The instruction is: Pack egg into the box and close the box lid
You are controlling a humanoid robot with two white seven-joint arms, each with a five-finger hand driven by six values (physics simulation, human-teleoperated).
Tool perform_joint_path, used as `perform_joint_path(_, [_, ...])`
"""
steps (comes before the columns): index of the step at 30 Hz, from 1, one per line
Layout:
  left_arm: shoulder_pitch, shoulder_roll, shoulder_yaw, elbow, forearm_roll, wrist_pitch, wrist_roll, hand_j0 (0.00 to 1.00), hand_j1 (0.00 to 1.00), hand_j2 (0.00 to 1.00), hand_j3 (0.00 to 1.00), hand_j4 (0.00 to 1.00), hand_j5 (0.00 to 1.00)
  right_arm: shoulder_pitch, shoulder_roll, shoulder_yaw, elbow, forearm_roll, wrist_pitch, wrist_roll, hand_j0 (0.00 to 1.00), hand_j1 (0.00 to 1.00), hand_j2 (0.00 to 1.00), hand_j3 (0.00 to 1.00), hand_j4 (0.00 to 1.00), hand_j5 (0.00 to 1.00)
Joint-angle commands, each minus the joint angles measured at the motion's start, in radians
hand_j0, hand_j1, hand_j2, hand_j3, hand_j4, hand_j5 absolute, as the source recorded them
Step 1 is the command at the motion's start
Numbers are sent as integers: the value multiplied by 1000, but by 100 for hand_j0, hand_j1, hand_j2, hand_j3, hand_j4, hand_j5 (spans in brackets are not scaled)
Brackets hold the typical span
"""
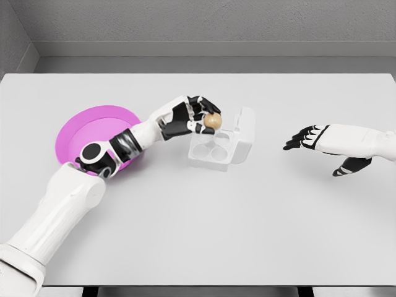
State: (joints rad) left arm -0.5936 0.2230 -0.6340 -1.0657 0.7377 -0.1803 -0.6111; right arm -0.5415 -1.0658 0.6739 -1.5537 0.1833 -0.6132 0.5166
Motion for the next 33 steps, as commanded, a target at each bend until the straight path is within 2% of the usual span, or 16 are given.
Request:
perform_joint_path(1, [-9, -39, 0, 82, 14, 8, 0, 36, 36, 36, 36, 36, 36, 0, -2, -1, 0, -5, 2, 0, 100, 100, 100, 100, 100, 100])
perform_joint_path(2, [-18, -59, 0, 119, 9, 8, 0, 36, 36, 36, 36, 36, 36, 0, -2, -1, 0, -7, 2, -1, 100, 100, 100, 100, 100, 100])
perform_joint_path(8, [-22, -97, -1, 141, -9, 62, 0, 36, 36, 36, 36, 36, 36, 0, -2, -1, 0, -7, 2, -1, 100, 100, 100, 100, 100, 100])
perform_joint_path(21, [-40, -88, 0, 142, -9, 61, 0, 36, 36, 36, 36, 36, 36, 0, -2, -1, -2, -5, 2, -1, 100, 100, 100, 100, 100, 100])
perform_joint_path(27, [-83, -88, 0, 228, -14, 61, 0, 37, 37, 37, 37, 37, 37, 0, -2, -1, -2, -5, 2, -1, 100, 100, 100, 100, 100, 100])
perform_joint_path(33, [-80, -106, -9, 219, -26, 59, 0, 37, 37, 37, 37, 37, 37, 0, -2, -1, -2, -5, 2, -1, 100, 100, 100, 100, 100, 100])
